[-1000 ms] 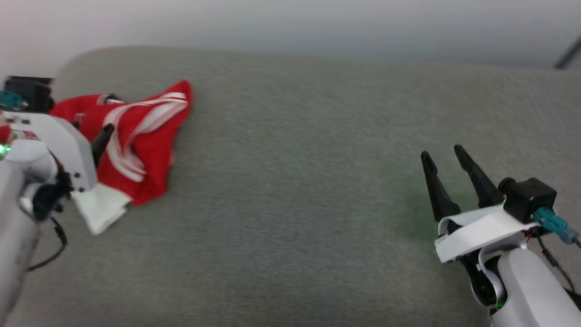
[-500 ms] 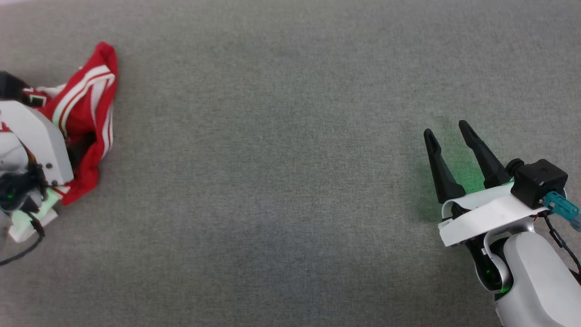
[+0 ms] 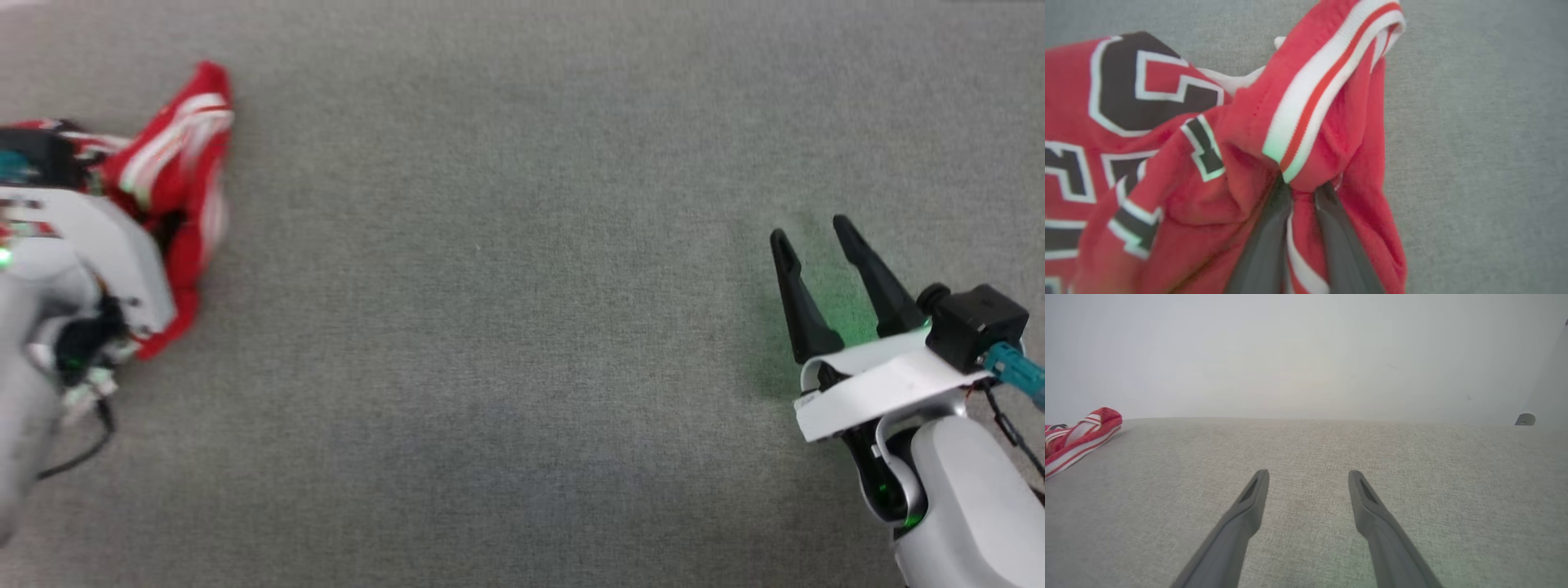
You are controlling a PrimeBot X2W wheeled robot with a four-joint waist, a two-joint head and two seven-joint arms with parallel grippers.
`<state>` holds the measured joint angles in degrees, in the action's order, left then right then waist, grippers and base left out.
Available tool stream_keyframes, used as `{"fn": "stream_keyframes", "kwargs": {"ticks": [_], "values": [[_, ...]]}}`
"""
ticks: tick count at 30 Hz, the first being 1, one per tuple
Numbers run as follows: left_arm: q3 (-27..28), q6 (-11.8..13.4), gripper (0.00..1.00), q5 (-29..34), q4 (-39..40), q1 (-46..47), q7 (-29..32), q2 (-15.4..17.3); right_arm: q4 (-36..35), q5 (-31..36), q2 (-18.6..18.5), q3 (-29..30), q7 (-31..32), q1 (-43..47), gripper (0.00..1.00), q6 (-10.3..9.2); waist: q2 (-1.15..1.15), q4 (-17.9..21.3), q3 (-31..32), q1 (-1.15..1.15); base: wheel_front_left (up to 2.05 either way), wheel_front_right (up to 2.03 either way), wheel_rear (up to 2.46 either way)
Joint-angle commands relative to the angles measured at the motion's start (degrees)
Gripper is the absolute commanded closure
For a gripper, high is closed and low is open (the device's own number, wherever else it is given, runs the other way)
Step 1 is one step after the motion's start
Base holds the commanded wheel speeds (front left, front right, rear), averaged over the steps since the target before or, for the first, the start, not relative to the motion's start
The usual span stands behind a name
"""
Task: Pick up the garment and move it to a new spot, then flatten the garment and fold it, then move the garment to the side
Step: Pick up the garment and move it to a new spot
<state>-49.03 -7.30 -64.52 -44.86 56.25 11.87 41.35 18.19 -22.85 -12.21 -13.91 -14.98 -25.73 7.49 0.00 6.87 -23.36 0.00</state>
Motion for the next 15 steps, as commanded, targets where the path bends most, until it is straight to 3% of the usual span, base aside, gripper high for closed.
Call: {"fn": "stream_keyframes", "kwargs": {"ticks": [1, 7, 15], "values": [[-1.32, -0.30, 1.00, 0.30, 1.23, 0.31, -1.03, -1.68, 0.32, -0.11, 0.21, 0.26, -0.27, 1.06, 0.00, 0.00, 0.00, -1.46, 2.26, 0.00, 0.00, 0.00, 0.00], [-6.25, -0.16, 1.00, 2.45, 5.45, 4.15, -6.87, 0.29, 0.73, -1.12, 1.30, 1.78, -0.27, 2.31, 0.00, 0.00, 0.00, -1.43, 5.28, 0.00, 0.00, 0.00, 0.00], [-15.00, -0.16, 1.00, 5.92, 12.51, 12.32, -10.66, -1.61, 0.17, -2.41, 3.35, 5.04, -0.27, 4.74, 0.00, 0.00, 0.00, 2.22, 6.55, 0.00, 0.00, 0.00, 0.00]]}}
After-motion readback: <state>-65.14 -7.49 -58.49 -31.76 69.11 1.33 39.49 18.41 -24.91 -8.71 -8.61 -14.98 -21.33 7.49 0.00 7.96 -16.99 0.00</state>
